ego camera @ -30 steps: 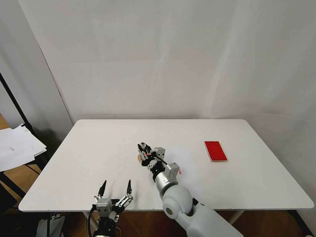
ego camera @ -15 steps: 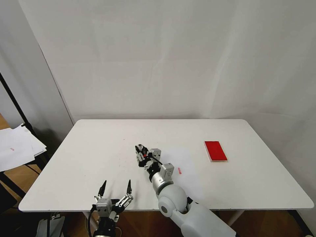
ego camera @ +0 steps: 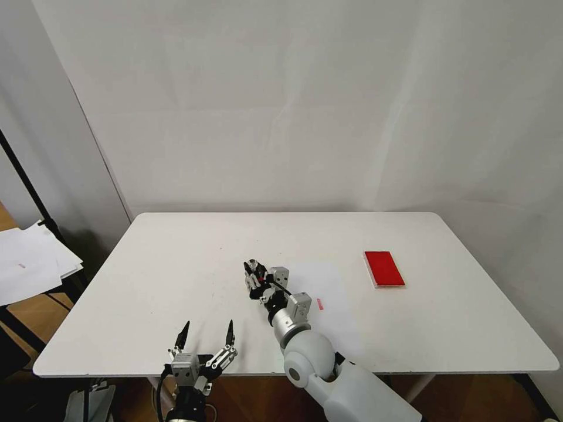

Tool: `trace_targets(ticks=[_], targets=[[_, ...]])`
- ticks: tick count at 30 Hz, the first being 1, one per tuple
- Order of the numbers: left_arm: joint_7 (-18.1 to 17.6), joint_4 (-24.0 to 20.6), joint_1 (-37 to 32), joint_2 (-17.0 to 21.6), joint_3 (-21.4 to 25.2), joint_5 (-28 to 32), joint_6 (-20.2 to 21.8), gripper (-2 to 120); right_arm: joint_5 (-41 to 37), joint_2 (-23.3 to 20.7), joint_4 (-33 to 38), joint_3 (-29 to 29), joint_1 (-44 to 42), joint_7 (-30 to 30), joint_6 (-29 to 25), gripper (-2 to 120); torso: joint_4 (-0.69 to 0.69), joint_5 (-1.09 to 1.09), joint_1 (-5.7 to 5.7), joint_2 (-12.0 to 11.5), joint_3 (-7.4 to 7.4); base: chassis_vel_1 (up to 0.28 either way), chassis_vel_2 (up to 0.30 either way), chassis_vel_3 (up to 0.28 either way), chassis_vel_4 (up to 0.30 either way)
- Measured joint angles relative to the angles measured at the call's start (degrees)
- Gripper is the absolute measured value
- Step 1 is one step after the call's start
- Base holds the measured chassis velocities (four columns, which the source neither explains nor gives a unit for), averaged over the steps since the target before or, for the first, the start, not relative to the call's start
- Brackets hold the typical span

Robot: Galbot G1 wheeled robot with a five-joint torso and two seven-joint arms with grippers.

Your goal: Pick up the stamp from the ink pad and place it onto another ink pad.

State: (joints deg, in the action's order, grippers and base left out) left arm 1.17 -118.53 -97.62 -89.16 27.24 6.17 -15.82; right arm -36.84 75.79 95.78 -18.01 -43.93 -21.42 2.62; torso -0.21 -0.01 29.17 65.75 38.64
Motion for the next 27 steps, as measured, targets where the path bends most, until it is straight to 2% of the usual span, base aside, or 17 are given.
trace_targets(ticks=[24,27], targets=[[0.0,0.0,0.0,0.0,0.0,0.0,0.0,102,0.4,0.3,0.2,0.0,-1.2,-1.1,0.2,23,0.00,0.00,0.00,0.0,0.00,0.000,0.000,0.000,0.000],[0.0,0.0,0.0,0.0,0.0,0.0,0.0,102,0.5,0.5,0.1,-0.1,-1.2,-1.1,0.2,30,0.00,0.00,0.00,0.0,0.00,0.000,0.000,0.000,0.000]])
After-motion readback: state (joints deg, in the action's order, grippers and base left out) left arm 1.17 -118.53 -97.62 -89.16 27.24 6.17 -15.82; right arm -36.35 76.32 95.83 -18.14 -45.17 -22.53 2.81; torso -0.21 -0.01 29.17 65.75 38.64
